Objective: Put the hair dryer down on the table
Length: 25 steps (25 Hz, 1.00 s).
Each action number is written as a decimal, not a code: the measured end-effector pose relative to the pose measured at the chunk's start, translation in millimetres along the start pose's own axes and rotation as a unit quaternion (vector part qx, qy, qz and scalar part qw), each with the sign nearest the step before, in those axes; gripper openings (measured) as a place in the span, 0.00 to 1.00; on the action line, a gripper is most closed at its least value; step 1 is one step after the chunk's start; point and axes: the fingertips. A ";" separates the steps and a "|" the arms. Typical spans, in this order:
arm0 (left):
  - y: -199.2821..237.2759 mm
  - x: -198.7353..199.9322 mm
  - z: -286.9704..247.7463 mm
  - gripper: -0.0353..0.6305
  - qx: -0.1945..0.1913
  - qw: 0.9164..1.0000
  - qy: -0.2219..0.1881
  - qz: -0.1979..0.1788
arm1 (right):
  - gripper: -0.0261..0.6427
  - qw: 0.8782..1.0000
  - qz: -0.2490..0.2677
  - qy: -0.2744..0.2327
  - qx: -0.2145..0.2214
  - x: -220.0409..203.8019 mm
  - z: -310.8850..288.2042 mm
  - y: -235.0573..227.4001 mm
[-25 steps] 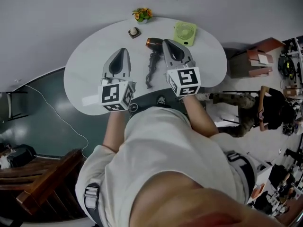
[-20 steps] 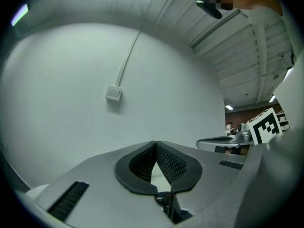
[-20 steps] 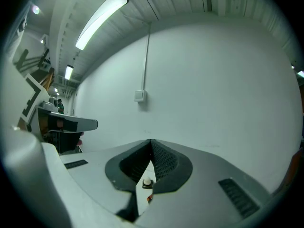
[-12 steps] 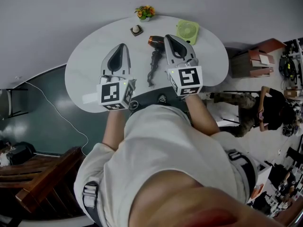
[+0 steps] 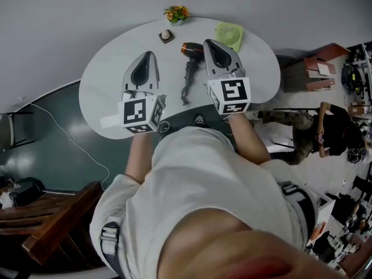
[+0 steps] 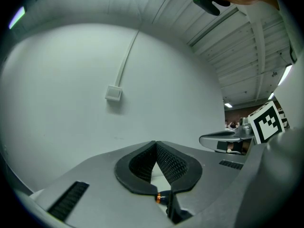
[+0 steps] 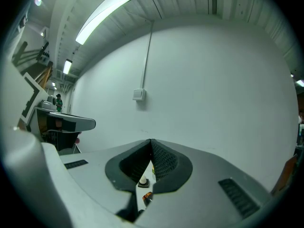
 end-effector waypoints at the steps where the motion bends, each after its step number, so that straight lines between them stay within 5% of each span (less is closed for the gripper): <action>1: -0.3 -0.8 -0.2 0.08 -0.002 1.000 0.001 0.001 | 0.04 1.000 0.000 -0.002 0.000 0.6 0.6 -0.3; 25: -7.4 -16.4 -10.4 0.08 -0.019 1.000 0.013 0.015 | 0.04 0.999 -0.015 0.012 -0.036 -10.0 6.9 -20.1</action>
Point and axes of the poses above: the fingertips, and each gripper's own axes: z backward along the fingers, y to its left, x out of its top, and after that the axes turned 5 degrees about -z, right-handed
